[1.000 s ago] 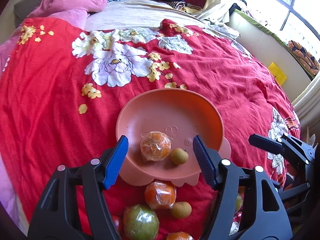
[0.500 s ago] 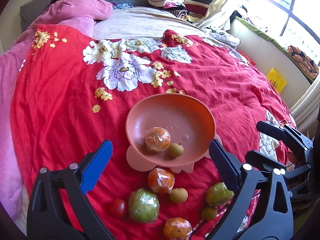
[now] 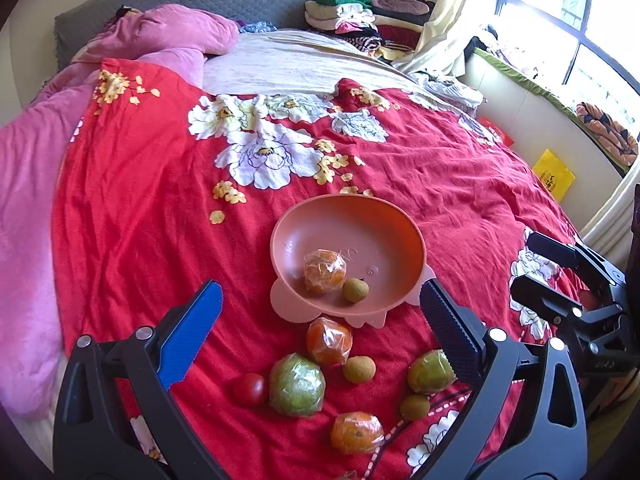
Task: Organize fruits
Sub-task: 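Withdraw both open tools from the bowl back over the fruit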
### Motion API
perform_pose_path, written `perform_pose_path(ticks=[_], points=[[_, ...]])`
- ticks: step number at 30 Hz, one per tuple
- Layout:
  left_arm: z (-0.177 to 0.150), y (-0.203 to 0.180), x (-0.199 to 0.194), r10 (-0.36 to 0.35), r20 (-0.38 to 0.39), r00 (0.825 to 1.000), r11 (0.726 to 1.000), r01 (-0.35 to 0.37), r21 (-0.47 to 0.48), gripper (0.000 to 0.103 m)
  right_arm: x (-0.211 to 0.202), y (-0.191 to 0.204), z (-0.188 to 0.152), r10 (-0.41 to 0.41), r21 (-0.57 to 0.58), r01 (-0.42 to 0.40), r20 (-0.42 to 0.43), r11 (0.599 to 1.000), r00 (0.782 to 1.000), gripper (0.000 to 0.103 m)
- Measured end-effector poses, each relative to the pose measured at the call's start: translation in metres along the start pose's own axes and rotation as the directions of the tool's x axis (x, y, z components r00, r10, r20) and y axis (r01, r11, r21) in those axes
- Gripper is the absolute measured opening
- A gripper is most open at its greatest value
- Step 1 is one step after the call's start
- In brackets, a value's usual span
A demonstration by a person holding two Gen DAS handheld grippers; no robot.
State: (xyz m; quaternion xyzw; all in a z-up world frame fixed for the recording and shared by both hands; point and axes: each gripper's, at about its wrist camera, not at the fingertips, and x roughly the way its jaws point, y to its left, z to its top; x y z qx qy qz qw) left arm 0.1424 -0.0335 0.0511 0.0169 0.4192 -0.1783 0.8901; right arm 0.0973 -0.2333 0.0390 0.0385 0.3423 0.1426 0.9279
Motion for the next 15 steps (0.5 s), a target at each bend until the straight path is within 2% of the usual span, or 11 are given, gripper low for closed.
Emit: perform_pose_path(ticks=[15], points=[[-0.020, 0.019, -0.018, 0.048, 0.010, 0.999, 0.998, -0.048, -0.035, 0.093, -0.012, 0.006, -0.007, 0.007, -0.006, -0.007, 0.007, 1.000, 1.000, 0.092]])
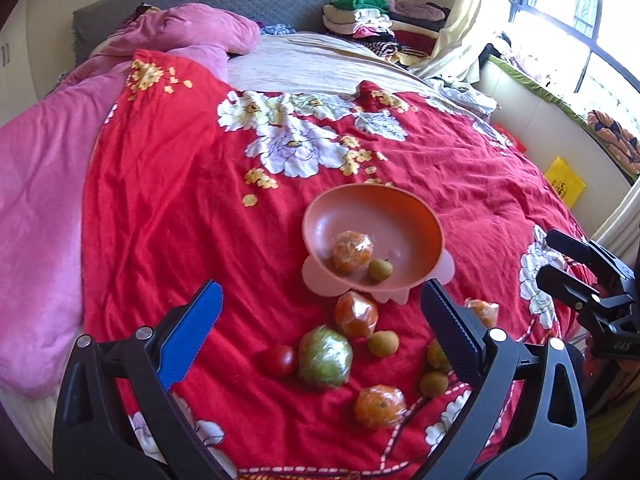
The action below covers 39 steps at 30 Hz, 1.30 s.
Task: Organize fruits
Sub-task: 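Withdraw both open tools from the bowl back over the fruit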
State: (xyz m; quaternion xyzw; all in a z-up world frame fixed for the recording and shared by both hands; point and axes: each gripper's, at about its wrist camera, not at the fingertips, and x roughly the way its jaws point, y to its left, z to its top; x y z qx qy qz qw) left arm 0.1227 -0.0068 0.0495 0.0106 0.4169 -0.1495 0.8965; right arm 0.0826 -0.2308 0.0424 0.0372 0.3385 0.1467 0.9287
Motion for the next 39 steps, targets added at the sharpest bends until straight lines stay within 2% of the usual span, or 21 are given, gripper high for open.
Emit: perform_pose_path(ticks=[10, 20, 31, 39], points=[[-0.023, 0.010, -0.002, 0.023, -0.034, 0.999, 1.000, -0.023, -0.002, 0.093, -0.003, 0.023, -0.013, 0.031, -0.041, -0.032, -0.023, 0.999, 0.999, 0.092], [-0.042, 0.004, -0.004, 0.007, -0.059, 0.998, 1.000, -0.007, 0.001, 0.093, -0.011, 0.030, -0.027, 0.041, -0.053, -0.043, -0.042, 0.998, 0.998, 0.092], [-0.069, -0.008, 0.003, -0.026, -0.117, 0.993, 1.000, 0.027, 0.009, 0.093, -0.012, 0.025, -0.044, 0.022, -0.044, -0.026, -0.081, 0.999, 0.996, 0.092], [-0.078, -0.015, 0.002, -0.032, -0.119, 0.992, 0.999, 0.035, 0.018, 0.093, -0.013, 0.023, -0.052, 0.022, -0.036, -0.026, -0.094, 0.999, 0.995, 0.092]])
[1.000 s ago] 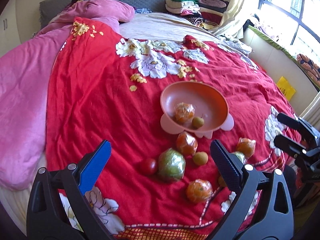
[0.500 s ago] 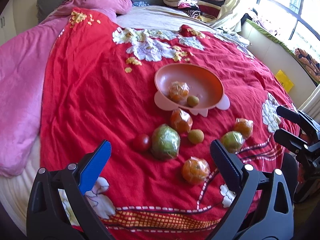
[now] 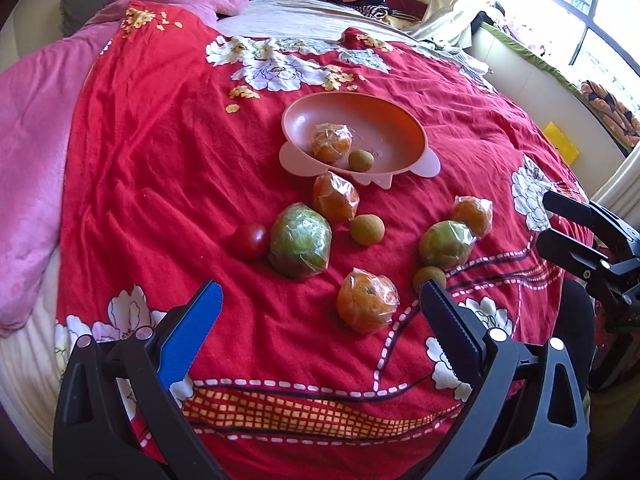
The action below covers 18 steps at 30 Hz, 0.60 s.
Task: Organize fruits
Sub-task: 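Withdraw both open tools from the bowl back over the fruit, then grasp a bagged mandarin with the left tool while the right tool grasps another bagged mandarin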
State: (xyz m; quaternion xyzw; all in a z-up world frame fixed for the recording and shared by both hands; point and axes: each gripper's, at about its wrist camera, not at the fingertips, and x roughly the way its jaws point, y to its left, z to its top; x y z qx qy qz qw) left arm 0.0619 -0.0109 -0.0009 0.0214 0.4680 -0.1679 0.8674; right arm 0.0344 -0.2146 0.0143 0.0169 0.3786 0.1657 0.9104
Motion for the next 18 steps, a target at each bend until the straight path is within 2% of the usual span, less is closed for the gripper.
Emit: perform_pose_path(ticks=[8, 18], points=[[-0.009, -0.006, 0.005, -0.023, -0.026, 0.999, 1.000, 0.023, 0.012, 0.092, 0.003, -0.002, -0.005, -0.002, 0.009, 0.002, -0.016, 1.000, 1.000, 0.092], [-0.013, -0.023, 0.018, -0.060, -0.058, 0.997, 0.997, 0.063, 0.053, 0.073, 0.008, -0.014, -0.010, -0.023, 0.034, 0.025, -0.037, 0.999, 0.999, 0.092]])
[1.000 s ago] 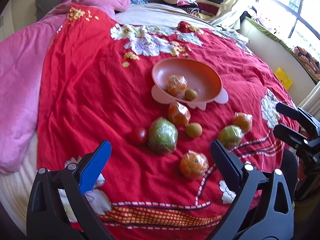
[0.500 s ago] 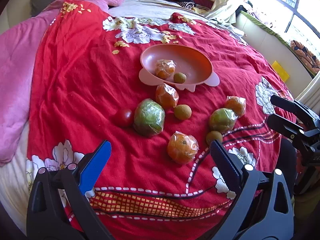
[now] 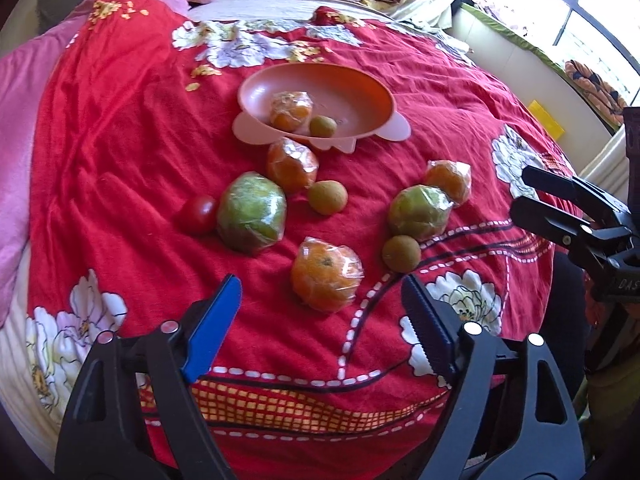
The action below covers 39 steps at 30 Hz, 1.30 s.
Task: Organize fruits
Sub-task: 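Grasp a bagged mandarin with the left tool while the right tool grasps another bagged mandarin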
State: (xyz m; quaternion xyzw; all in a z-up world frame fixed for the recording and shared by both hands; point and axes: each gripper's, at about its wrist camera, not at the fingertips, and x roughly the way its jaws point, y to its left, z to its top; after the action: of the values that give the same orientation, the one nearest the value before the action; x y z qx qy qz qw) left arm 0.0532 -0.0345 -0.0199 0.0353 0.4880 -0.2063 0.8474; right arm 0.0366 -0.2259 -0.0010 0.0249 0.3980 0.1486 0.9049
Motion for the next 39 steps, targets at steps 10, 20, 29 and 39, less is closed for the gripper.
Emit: perform_pose_path(ticks=[10, 20, 29, 39], points=[[0.004, -0.010, 0.015, -0.005, -0.016, 1.000, 0.999, 0.006, 0.032, 0.058, 0.010, -0.012, -0.002, -0.007, 0.034, 0.007, -0.022, 0.999, 1.000, 0.091], [0.002, -0.007, 0.031, 0.005, -0.046, 0.999, 1.000, -0.003, 0.031, 0.049, 0.029, -0.020, -0.003, 0.014, 0.041, -0.012, -0.062, 0.999, 0.998, 0.059], [0.002, -0.005, 0.036, 0.001, -0.050, 0.999, 1.000, 0.000, 0.031, 0.043, 0.044, -0.025, 0.002, 0.050, 0.060, -0.044, -0.091, 0.997, 0.995, 0.043], [0.004, -0.003, 0.040, -0.007, -0.052, 0.999, 1.000, 0.008, 0.028, 0.039, 0.066, -0.031, 0.010, 0.131, 0.093, -0.120, -0.118, 0.988, 0.984, 0.034]])
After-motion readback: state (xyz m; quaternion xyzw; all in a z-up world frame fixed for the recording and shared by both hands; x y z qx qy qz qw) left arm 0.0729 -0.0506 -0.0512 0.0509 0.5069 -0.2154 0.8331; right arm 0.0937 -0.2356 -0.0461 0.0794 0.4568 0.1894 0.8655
